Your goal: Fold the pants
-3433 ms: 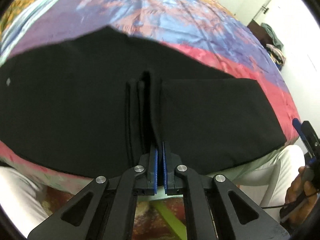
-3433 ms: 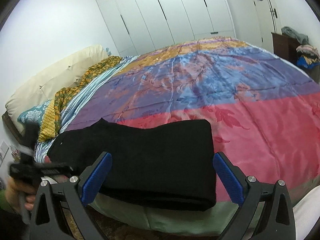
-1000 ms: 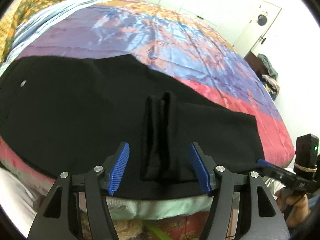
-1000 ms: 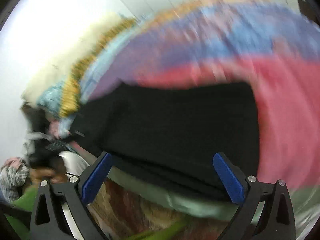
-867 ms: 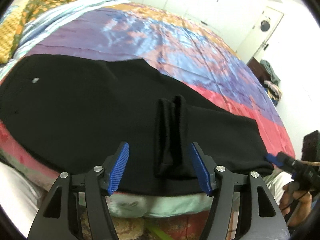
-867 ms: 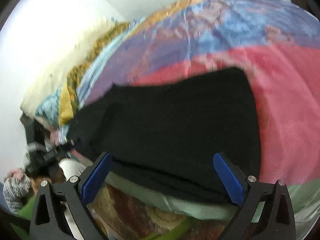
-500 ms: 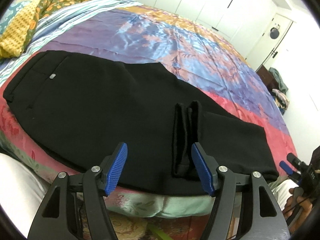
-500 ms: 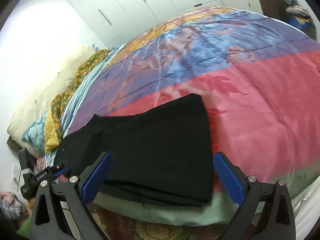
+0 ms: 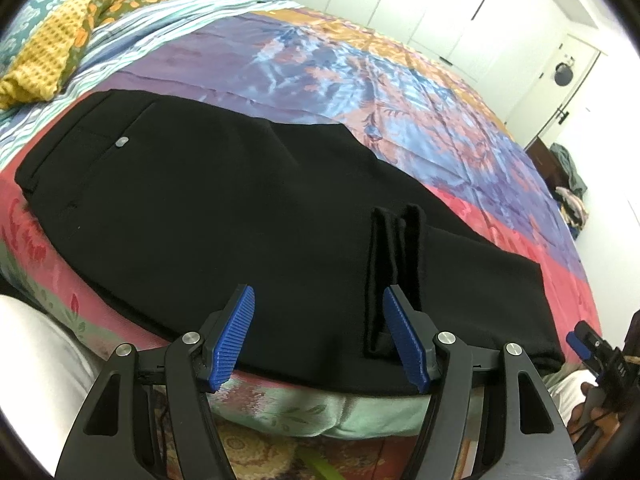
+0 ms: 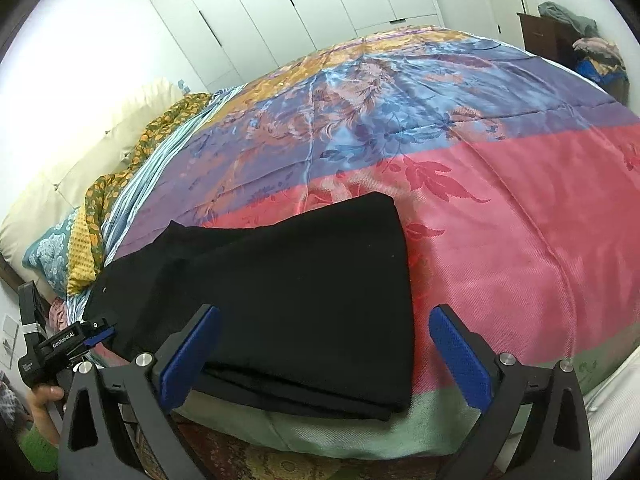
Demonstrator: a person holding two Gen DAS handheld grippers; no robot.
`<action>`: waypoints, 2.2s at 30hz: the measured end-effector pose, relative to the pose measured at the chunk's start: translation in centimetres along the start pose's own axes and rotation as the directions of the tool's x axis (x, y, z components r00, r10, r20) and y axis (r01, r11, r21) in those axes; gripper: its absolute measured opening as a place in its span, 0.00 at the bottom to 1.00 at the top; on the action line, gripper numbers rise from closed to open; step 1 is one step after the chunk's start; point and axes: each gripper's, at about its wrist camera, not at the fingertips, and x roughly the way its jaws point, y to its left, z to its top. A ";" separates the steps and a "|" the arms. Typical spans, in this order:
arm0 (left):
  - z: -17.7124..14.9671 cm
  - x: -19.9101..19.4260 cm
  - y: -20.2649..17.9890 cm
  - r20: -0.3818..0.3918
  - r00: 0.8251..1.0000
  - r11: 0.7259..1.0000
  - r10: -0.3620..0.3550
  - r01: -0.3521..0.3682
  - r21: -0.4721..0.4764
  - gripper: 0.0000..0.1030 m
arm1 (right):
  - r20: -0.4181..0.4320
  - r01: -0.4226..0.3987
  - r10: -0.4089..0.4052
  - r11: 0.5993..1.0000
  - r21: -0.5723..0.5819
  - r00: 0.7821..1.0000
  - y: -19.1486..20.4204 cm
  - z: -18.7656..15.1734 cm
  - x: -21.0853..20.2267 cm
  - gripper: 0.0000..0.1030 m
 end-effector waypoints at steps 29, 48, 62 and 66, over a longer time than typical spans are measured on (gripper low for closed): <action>0.1 0.5 0.5 -0.024 1.000 1.000 0.006 -0.006 -0.024 0.67 | -0.021 0.003 -0.003 1.000 0.003 1.000 -0.2 -0.3 0.4 1.00; 4.7 -4.9 24.3 0.176 0.984 0.652 -0.029 0.152 -0.743 0.69 | -0.043 -0.011 0.011 1.000 -0.010 0.999 0.4 -0.5 1.0 1.00; 2.7 -2.0 26.7 0.176 0.983 0.575 -0.057 0.177 -0.799 0.64 | -0.073 0.003 -0.004 1.000 -0.010 0.997 0.2 -0.7 1.8 1.00; 3.2 -0.9 27.1 0.175 0.984 0.599 -0.041 0.164 -0.784 0.63 | -0.079 0.007 -0.007 1.000 -0.005 0.997 0.2 -0.8 1.9 1.00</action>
